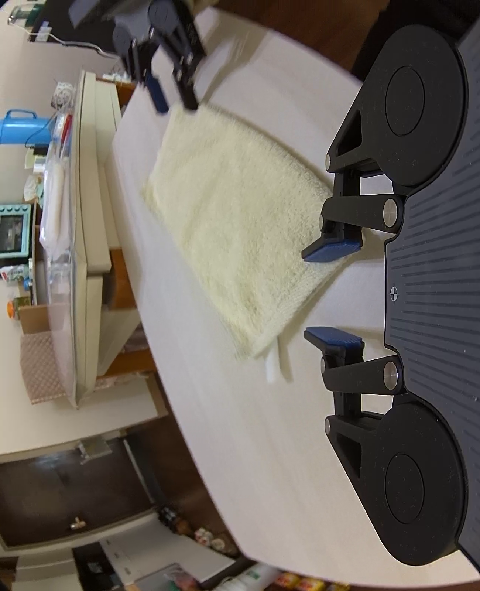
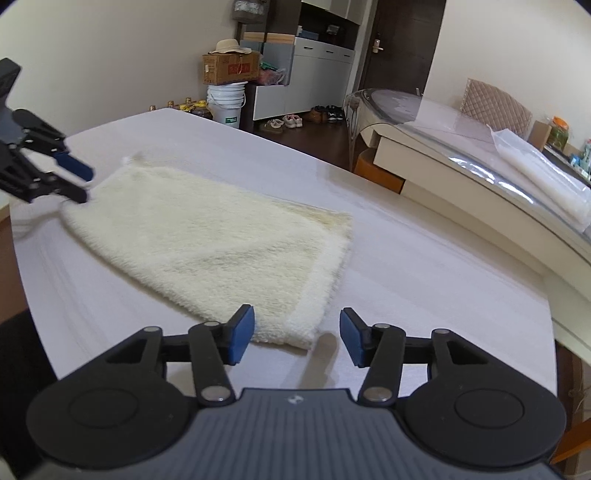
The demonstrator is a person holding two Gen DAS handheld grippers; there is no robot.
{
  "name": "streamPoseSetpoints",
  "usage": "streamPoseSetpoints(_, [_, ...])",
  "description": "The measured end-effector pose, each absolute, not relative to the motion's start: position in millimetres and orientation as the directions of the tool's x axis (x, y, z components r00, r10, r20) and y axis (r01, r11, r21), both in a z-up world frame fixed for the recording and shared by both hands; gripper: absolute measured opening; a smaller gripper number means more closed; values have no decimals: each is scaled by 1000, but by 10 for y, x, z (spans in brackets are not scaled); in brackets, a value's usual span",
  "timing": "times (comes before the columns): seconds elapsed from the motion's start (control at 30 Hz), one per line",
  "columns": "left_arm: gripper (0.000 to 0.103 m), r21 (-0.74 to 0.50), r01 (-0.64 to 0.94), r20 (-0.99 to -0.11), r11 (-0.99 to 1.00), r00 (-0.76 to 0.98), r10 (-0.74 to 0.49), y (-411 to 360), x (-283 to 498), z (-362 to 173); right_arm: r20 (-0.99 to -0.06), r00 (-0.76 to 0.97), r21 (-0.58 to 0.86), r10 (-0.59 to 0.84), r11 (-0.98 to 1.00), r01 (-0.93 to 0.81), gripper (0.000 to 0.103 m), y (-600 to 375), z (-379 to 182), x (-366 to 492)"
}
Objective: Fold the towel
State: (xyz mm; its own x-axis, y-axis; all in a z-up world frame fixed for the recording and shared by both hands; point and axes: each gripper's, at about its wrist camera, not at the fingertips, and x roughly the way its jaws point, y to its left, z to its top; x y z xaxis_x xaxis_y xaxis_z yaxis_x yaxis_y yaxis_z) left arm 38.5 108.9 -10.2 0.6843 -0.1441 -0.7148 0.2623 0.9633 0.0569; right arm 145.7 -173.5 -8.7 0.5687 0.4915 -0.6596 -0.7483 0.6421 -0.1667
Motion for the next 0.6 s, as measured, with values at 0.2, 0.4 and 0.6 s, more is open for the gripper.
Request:
streamPoseSetpoints(0.2, [49,11,268,-703,963,687,-183,987,225,-87,-620,616,-241,486,629,-739,47,-1603,17,1238])
streamPoseSetpoints(0.4, [57,67,236,-665,969,735,-133,1173,204,109,-557,552,-262,621,499,-826,47,-1116,77,432])
streamPoseSetpoints(0.6, [74,114,215,-640,970,763,-94,1388,186,224,-548,536,-385,642,375,-843,45,-564,-87,-194])
